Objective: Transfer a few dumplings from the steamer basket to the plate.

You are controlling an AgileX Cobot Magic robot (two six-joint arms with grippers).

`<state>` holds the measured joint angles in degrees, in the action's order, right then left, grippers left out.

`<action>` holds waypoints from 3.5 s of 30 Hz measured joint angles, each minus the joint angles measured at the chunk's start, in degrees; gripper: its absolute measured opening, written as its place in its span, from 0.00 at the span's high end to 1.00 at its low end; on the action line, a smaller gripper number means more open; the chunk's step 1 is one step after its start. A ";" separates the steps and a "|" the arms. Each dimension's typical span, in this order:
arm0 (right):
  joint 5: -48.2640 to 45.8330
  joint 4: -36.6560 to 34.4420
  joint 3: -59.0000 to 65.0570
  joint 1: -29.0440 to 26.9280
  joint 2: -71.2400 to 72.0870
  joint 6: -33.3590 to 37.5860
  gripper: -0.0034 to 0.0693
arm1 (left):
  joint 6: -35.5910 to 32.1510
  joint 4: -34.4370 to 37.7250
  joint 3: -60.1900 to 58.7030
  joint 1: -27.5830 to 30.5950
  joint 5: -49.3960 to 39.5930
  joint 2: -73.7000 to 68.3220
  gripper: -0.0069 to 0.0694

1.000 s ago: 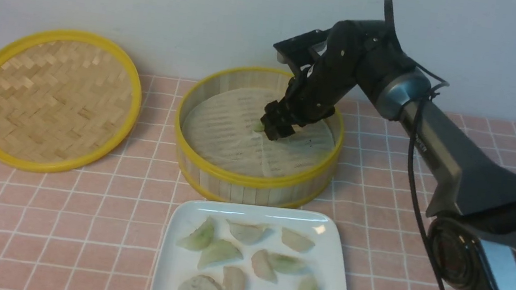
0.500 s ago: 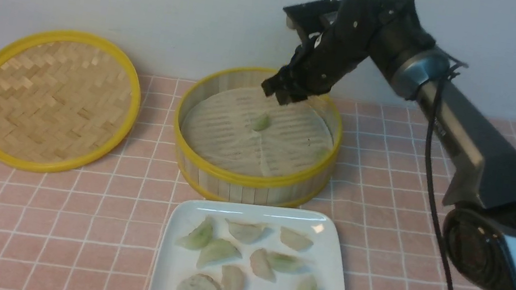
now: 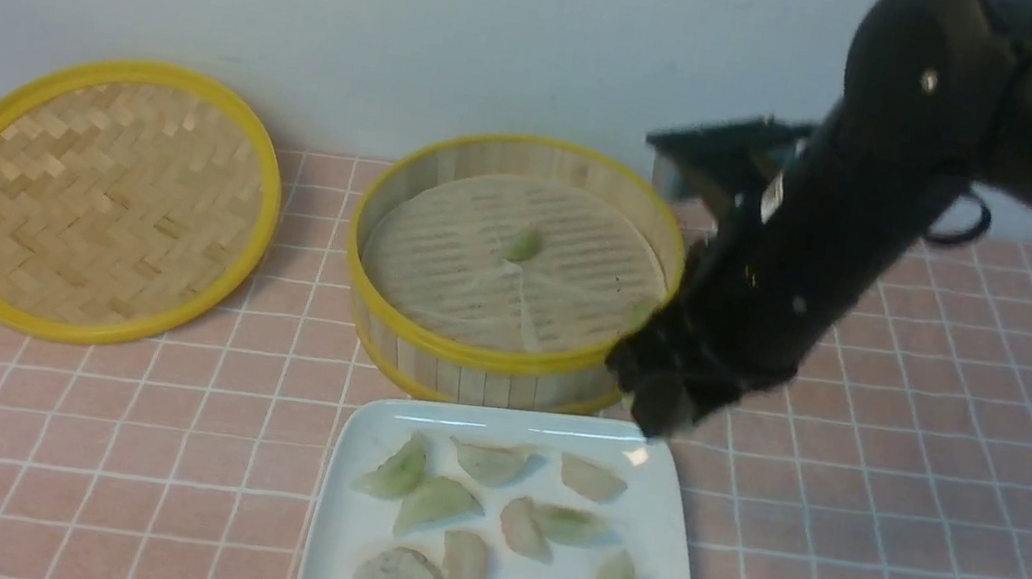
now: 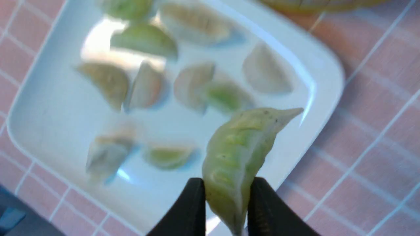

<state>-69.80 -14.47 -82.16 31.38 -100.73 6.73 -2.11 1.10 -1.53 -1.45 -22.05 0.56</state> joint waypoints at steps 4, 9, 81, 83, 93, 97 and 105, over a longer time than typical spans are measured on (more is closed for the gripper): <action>5.53 -1.01 10.83 4.17 1.18 -1.00 0.75 | 0.00 0.00 0.00 0.00 0.00 0.00 0.92; 11.14 -1.23 16.47 8.60 -0.78 -1.84 0.75 | 0.00 0.00 0.00 0.00 0.00 0.00 0.92; 51.17 45.32 64.11 9.36 101.66 -48.07 0.97 | 0.00 0.00 0.00 0.00 0.00 0.00 0.92; 51.10 36.48 64.43 9.36 101.66 -38.81 0.97 | 0.00 0.00 0.00 0.00 0.00 0.00 0.92; 52.99 13.60 64.54 9.36 101.66 -10.85 0.97 | 0.00 0.00 0.00 0.00 0.00 0.00 0.92; 52.99 13.13 64.54 9.36 101.66 -10.43 0.97 | 0.00 0.00 0.00 0.00 0.00 0.00 0.92; 52.83 14.47 69.21 -1.79 101.66 -10.21 0.97 | 0.00 0.00 0.00 0.00 0.00 0.00 0.92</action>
<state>-16.97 0.00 -12.95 29.59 0.93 -3.47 -2.11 1.10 -1.53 -1.45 -22.05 0.56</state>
